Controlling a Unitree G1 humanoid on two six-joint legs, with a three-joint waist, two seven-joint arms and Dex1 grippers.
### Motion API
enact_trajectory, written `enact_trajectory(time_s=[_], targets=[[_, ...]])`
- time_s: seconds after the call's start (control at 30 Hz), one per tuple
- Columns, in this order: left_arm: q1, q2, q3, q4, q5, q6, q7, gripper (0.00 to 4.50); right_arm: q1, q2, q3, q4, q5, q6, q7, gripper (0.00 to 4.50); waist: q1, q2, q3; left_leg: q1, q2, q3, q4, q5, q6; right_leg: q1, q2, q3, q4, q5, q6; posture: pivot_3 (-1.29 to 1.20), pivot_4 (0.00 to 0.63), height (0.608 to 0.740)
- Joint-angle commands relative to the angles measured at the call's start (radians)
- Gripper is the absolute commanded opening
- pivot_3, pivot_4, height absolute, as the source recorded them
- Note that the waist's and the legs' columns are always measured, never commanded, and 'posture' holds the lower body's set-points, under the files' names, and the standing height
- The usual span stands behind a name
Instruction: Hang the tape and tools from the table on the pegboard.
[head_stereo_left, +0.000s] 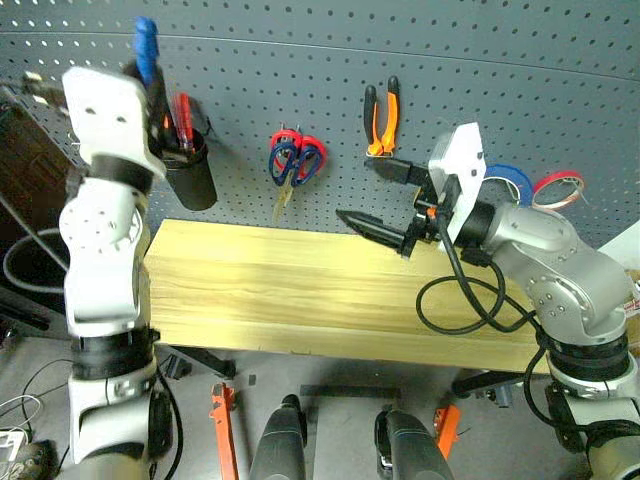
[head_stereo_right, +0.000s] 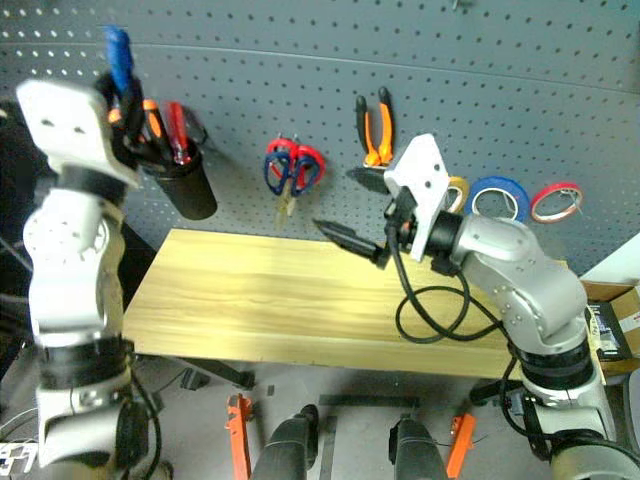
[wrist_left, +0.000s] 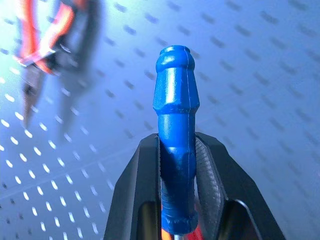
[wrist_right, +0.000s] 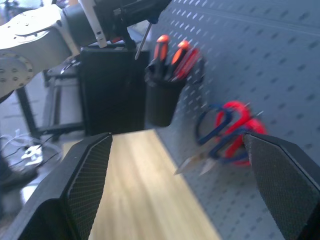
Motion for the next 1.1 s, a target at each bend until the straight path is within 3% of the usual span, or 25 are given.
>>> enact_trajectory(time_s=[0.03,0.23,0.33,0.5,0.73,0.8,0.9,0.97,1.1], targets=[[-0.09,-0.017,0.004,0.163,-0.003,-0.109,0.025,0.6,-0.035,0.006,-0.016,-0.001,-0.025,-0.041,0.007,4.5,-0.002,0.0,0.0,0.0,0.0,0.0,0.0,0.0,0.0,0.0,0.0,0.0,0.0,0.0,0.0,-0.05,0.255,0.74],[-0.198,-0.061,-0.007,0.477,0.001,-0.295,0.051,0.6,-0.044,0.029,-0.036,-0.014,0.005,-0.009,-0.008,4.5,-0.009,0.0,0.0,-0.001,-0.001,-0.001,-0.001,0.0,0.0,0.0,0.0,-0.001,0.0,0.0,0.0,-0.08,0.258,0.74],[-0.186,-0.078,-0.001,0.513,-0.002,-0.334,0.069,0.6,-0.04,0.022,-0.044,-0.029,0.007,0.008,-0.009,4.5,-0.016,-0.001,0.001,-0.001,-0.001,0.0,-0.001,0.0,0.0,0.0,0.0,0.0,-0.001,0.001,0.0,-0.1,0.261,0.74],[-0.132,-0.095,0.042,0.452,-0.056,-0.316,0.097,2.21,-0.026,0.008,-0.06,-0.044,0.013,0.034,-0.008,4.5,-0.03,-0.001,0.001,-0.001,-0.001,-0.001,0.0,0.0,0.0,0.001,0.0,0.0,0.0,0.001,0.0,-0.1,0.259,0.74],[-0.078,-0.108,0.025,0.196,-0.099,-0.189,0.11,4.44,0.003,-0.008,-0.108,-0.064,0.038,0.065,-0.017,4.5,-0.03,-0.001,0.001,0.0,-0.001,-0.001,0.001,0.0,0.0,0.0,0.0,0.0,0.005,0.001,0.0,-0.08,0.252,0.74],[-0.049,-0.107,-0.016,0.081,-0.128,-0.122,0.048,4.48,0.019,-0.016,-0.137,-0.078,0.065,0.09,-0.032,4.5,-0.028,-0.001,0.001,0.0,-0.001,-0.001,0.001,0.0,0.0,0.0,0.0,0.0,0.005,0.001,0.0,-0.08,0.25,0.74],[0.036,-0.114,-0.111,-0.133,-0.231,0.11,-0.058,4.48,0.065,-0.026,-0.159,-0.112,0.083,0.118,-0.058,4.5,-0.024,-0.001,0.001,0.0,-0.001,-0.001,0.002,0.0,0.0,0.001,-0.001,0.0,0.005,0.001,0.0,-0.08,0.24,0.74],[0.138,-0.125,-0.151,-0.261,-0.266,0.293,-0.044,4.48,0.133,-0.017,-0.163,-0.149,0.078,0.125,-0.095,4.5,-0.024,-0.001,0.001,0.001,-0.001,-0.002,0.002,0.0,0.0,0.002,-0.001,0.0,0.005,0.001,0.0,-0.07,0.23,0.74],[0.376,-0.119,-0.147,-0.414,-0.281,0.377,-0.058,4.48,0.304,0.044,-0.161,-0.206,0.06,0.113,-0.183,4.5,-0.044,-0.001,0.0,0.002,-0.001,-0.001,0.001,0.0,0.0,0.001,0.0,0.001,0.006,0.0,-0.001,-0.06,0.201,0.74]])
